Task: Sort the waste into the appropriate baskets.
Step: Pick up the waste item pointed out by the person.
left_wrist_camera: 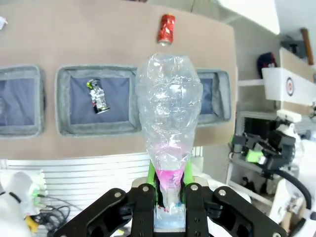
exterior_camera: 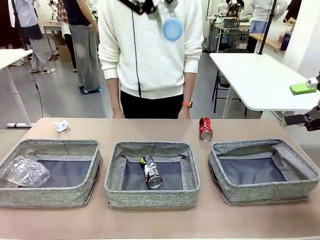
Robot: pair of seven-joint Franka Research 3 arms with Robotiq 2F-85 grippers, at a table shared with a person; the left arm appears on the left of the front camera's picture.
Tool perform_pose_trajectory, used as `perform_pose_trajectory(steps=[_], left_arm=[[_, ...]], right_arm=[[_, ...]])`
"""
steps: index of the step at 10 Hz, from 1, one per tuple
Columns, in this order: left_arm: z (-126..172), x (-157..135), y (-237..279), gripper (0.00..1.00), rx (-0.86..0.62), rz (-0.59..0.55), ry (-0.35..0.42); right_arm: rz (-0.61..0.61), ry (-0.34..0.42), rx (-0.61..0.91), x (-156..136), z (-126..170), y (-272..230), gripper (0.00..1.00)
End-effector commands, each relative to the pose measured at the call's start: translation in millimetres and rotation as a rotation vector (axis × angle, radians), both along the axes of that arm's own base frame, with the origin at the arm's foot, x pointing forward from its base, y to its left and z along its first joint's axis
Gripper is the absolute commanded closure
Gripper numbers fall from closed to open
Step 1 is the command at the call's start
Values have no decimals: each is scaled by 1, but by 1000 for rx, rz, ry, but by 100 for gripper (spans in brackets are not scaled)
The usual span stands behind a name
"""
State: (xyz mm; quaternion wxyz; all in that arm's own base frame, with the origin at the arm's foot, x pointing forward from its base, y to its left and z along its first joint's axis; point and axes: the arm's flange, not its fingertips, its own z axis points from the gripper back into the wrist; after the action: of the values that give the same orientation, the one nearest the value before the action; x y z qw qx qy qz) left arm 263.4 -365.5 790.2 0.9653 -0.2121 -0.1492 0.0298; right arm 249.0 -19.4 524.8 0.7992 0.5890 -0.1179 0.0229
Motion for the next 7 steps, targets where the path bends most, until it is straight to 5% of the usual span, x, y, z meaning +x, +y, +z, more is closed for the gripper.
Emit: perform_pose_trajectory(steps=[1, 2, 5, 7], left_arm=[[10, 16, -12, 79, 103, 6, -13], [0, 0, 0, 79, 0, 0, 0], [5, 3, -6, 79, 35, -14, 3], [-19, -3, -5, 79, 348, -101, 68]], right_arm=[[-5, -15, 6, 4, 2, 3, 0], [-5, -15, 6, 4, 2, 3, 0], [-5, -15, 6, 4, 2, 3, 0], [-5, -15, 6, 4, 2, 3, 0]])
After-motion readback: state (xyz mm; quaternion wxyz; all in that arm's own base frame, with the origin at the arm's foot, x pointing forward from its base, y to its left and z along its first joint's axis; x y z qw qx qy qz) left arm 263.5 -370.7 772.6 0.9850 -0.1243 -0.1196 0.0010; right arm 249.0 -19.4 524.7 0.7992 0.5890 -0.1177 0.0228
